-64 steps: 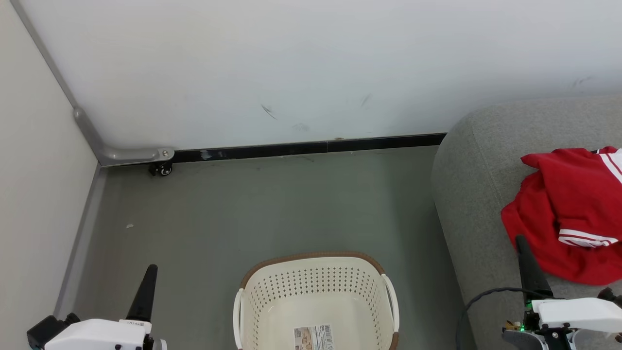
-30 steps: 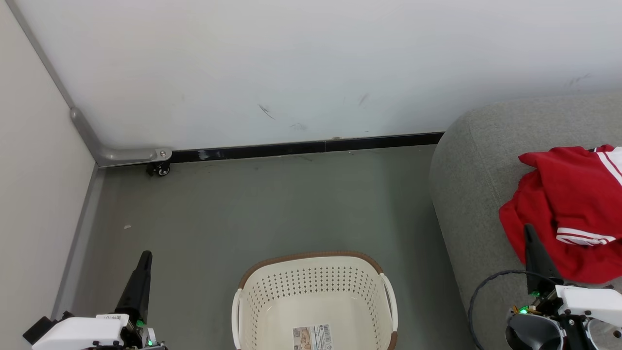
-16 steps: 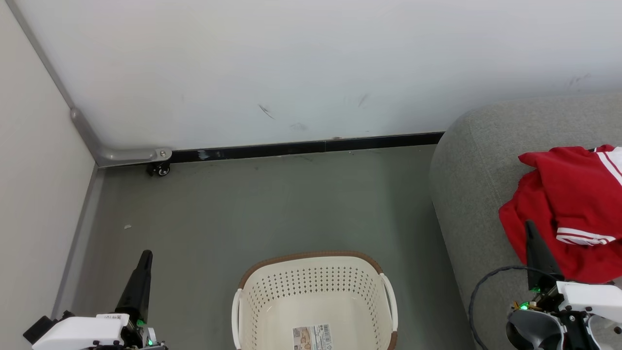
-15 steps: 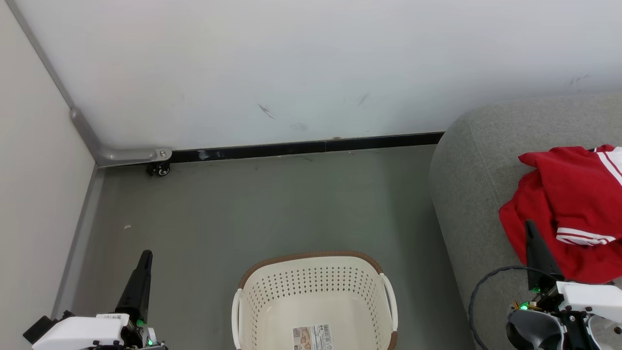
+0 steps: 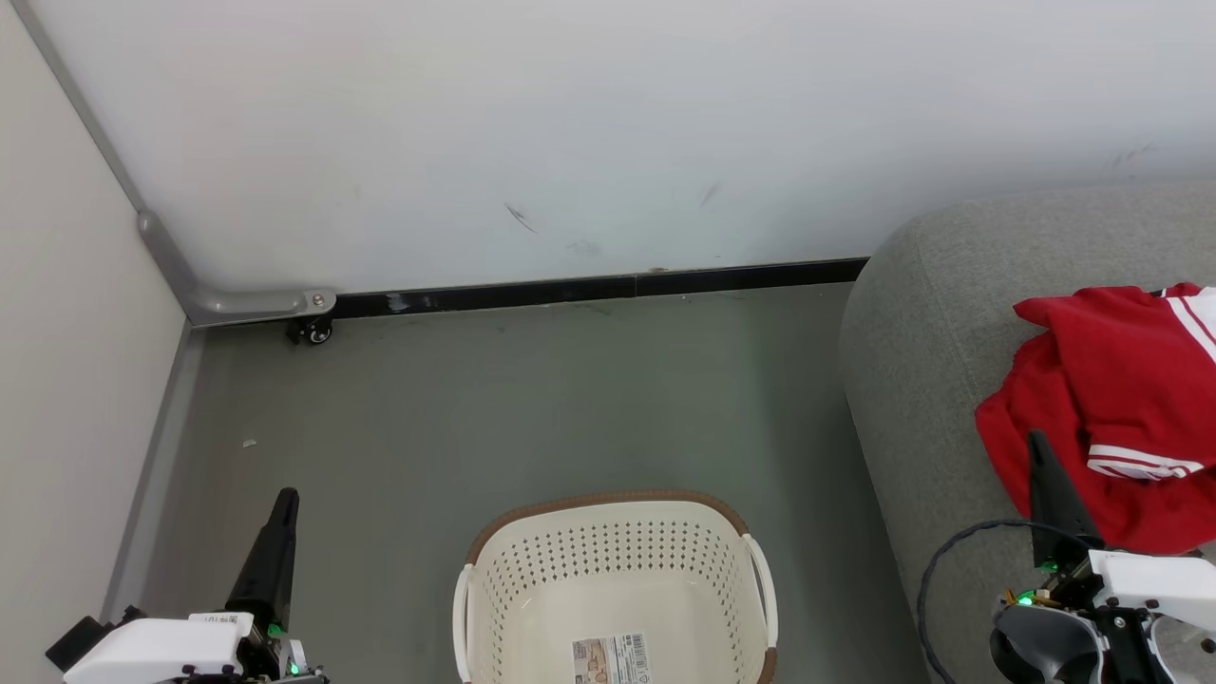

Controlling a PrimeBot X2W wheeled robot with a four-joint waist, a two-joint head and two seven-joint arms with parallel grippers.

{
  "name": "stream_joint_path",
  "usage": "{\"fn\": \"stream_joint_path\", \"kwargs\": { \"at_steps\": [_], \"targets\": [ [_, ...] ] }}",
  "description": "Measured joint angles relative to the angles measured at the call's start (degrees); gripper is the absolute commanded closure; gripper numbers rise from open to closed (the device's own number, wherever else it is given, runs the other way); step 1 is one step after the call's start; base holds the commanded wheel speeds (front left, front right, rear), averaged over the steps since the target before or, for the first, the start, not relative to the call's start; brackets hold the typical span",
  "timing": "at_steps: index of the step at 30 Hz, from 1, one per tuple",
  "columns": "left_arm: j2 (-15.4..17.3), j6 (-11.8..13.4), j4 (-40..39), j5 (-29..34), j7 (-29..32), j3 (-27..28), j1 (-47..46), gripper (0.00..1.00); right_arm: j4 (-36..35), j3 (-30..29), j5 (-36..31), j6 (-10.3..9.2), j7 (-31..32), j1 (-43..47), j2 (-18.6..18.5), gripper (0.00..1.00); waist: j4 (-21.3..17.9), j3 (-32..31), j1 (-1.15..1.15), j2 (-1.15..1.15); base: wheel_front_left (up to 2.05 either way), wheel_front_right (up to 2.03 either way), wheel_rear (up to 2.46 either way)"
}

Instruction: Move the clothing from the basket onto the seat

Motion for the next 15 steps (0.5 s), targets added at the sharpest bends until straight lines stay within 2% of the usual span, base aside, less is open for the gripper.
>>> {"fn": "stream_joint_path", "kwargs": {
  "at_steps": [15],
  "targets": [
    [0.0,0.0,-0.2,0.0,0.0,-0.1,0.0,1.00,0.0,-0.1,0.0,0.00,0.1,0.0,0.0,1.00,0.0,0.0,0.00,0.00,0.00,0.00,0.00]
  ]
}}
